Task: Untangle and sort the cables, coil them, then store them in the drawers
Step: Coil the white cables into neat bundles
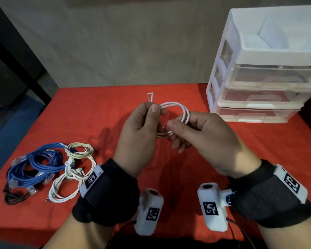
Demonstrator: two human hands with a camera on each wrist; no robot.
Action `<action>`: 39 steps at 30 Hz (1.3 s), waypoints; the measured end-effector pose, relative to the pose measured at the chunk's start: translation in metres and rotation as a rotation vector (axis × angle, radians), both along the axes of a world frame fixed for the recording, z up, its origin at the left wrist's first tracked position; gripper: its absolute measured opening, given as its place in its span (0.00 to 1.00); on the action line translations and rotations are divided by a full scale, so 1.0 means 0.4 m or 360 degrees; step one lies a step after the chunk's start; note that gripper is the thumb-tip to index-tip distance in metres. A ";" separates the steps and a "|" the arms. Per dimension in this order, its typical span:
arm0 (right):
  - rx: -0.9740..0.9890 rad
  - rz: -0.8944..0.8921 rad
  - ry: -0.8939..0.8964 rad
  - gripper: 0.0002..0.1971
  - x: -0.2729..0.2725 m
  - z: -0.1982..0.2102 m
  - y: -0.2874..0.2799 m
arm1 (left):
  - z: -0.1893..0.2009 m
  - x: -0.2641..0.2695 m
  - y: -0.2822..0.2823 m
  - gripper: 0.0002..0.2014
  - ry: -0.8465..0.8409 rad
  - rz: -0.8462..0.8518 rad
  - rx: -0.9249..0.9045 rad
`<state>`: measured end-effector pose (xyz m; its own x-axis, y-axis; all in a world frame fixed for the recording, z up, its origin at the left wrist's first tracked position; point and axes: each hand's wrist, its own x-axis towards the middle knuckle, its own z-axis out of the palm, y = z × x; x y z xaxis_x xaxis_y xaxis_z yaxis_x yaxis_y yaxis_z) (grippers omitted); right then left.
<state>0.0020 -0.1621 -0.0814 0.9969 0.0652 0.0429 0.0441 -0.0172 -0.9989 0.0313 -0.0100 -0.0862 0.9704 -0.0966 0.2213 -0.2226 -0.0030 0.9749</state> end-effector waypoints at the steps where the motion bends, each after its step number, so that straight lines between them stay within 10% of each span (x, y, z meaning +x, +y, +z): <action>1: -0.0005 0.0001 0.0020 0.05 0.001 -0.005 -0.002 | 0.003 0.002 0.005 0.10 -0.0011 -0.0022 -0.0033; 8: -0.0288 0.0153 0.0028 0.08 0.000 0.005 -0.027 | 0.020 0.006 0.021 0.16 0.0377 -0.0184 -0.0278; 15: -0.0993 -0.0017 -0.0631 0.30 -0.001 0.037 -0.073 | 0.028 -0.008 0.038 0.10 0.0073 -0.0462 0.0216; 26: -0.1093 0.0039 -0.0336 0.06 0.012 0.016 -0.129 | 0.036 0.018 0.066 0.14 0.0267 -0.0267 -0.0171; 31: -0.0305 -0.0061 -0.0086 0.09 0.012 0.013 -0.101 | 0.024 0.015 0.056 0.12 0.0241 -0.0267 0.0099; 39: 0.0301 -0.0141 -0.0131 0.07 0.004 0.008 -0.009 | 0.021 0.002 0.018 0.13 0.0591 -0.0145 -0.0461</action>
